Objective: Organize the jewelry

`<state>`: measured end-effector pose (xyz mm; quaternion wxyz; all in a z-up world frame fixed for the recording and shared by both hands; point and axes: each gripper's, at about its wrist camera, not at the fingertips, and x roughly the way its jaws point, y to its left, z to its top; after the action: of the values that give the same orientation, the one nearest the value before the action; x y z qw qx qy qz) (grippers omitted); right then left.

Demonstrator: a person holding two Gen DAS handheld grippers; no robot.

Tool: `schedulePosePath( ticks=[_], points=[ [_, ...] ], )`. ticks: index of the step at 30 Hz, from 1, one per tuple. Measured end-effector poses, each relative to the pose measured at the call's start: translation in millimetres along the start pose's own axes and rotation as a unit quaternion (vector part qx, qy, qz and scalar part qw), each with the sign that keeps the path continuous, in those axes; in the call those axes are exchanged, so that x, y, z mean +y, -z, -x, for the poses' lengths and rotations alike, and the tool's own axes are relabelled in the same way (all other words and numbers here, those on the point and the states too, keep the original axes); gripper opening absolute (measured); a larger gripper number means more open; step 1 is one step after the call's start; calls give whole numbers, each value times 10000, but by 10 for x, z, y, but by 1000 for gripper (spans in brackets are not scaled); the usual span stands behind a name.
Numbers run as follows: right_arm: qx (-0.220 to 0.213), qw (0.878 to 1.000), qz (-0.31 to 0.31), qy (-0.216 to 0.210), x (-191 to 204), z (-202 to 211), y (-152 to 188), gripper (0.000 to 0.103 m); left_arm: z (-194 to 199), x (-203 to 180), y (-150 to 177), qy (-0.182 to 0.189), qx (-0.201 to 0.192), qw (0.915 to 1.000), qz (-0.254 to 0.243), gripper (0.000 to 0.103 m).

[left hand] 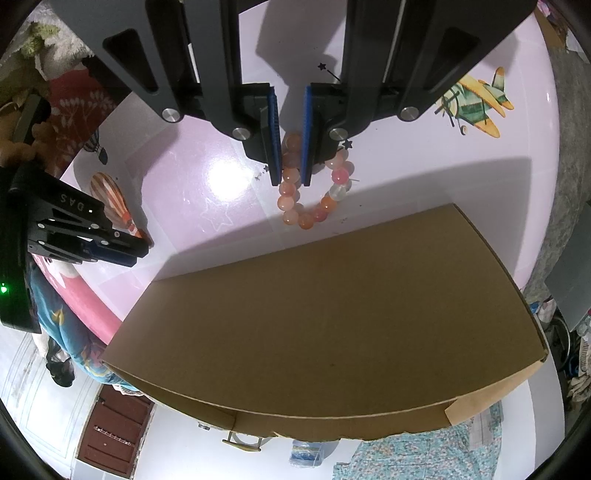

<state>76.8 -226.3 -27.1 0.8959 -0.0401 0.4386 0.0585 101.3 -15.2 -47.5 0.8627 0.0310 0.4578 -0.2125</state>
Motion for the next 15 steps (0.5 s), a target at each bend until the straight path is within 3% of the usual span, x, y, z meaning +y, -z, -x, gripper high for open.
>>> schedulePosePath(
  ticks=[2,8,9,10,11,15],
  points=[
    [-17,10000,6,-28,13,14,13,18,0,-2,1,-12,0,10000,-4,10],
    [-64,9999,-70,-100,-141,-34,-14,17,-2,-20,-7,-39,7,10000,-29,10],
    [-71,9999,-74,-108,-143,-37,-23,15,-3,-24,-8,-45,6,10000,-34,10],
    [-78,9998,-90,-149,-148,-31,-27,4,-2,-27,-5,-50,3,10000,-39,10],
    [-62,9997,-116,-193,-179,-47,-51,2,-1,-30,-2,-52,1,10000,-38,10],
    [-42,9997,-111,-229,-169,-39,-52,2,-3,-32,-3,-61,0,10000,-48,10]
  ],
)
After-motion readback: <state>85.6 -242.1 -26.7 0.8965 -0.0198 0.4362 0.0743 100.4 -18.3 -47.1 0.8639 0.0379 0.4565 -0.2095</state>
